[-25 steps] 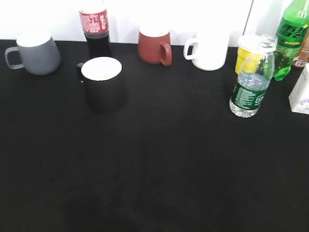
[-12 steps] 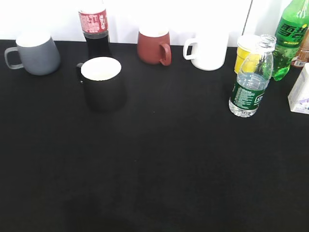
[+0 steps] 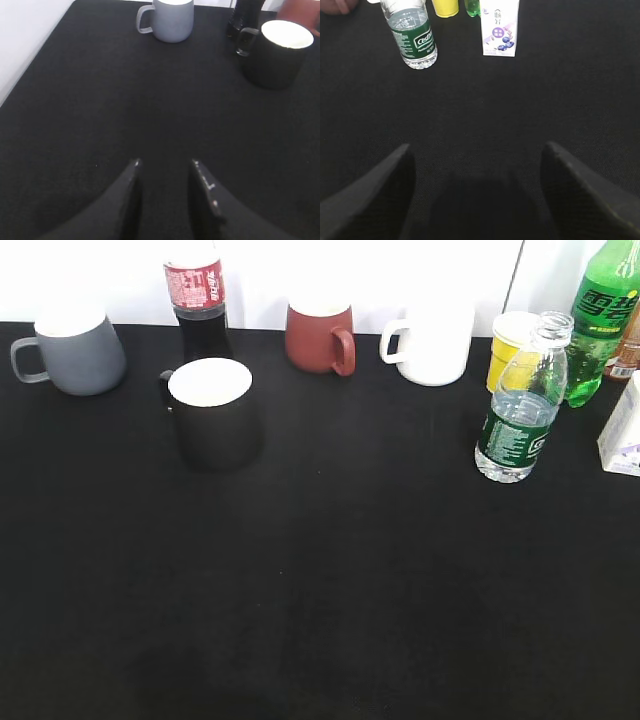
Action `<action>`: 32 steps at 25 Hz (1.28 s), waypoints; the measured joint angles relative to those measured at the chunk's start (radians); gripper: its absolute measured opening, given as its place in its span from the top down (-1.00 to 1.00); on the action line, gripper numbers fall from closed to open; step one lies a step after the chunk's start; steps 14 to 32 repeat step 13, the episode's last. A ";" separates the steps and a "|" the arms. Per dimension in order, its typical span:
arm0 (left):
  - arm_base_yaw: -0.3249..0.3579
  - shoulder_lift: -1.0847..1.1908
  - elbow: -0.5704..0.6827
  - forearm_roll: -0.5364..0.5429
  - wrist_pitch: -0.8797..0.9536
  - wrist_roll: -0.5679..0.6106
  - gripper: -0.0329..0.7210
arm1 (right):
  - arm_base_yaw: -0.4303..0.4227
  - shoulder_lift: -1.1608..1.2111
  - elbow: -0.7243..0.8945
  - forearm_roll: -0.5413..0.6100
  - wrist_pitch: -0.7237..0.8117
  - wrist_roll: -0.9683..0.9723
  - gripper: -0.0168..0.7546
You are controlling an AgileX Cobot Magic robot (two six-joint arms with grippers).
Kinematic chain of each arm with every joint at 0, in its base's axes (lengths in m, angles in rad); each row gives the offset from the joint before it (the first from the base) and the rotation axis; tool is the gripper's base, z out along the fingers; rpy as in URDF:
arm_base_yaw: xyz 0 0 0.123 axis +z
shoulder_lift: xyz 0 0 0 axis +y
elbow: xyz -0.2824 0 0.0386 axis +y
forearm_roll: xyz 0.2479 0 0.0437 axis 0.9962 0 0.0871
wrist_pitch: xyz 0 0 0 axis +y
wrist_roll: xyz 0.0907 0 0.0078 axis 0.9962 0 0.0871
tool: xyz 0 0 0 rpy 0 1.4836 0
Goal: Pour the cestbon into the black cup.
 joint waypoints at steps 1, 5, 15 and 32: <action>0.000 0.000 0.000 0.000 0.000 0.000 0.28 | 0.000 0.000 0.000 0.000 0.000 0.000 -0.58; 0.000 0.000 0.000 0.000 -0.001 0.000 0.28 | 0.000 0.000 0.000 0.000 0.000 0.000 -0.58; 0.000 0.000 0.000 0.000 -0.001 0.000 0.28 | 0.000 0.000 0.000 0.000 0.000 0.001 -0.58; 0.000 0.000 0.000 0.000 -0.001 0.000 0.28 | 0.000 0.000 0.000 0.000 0.000 0.001 -0.58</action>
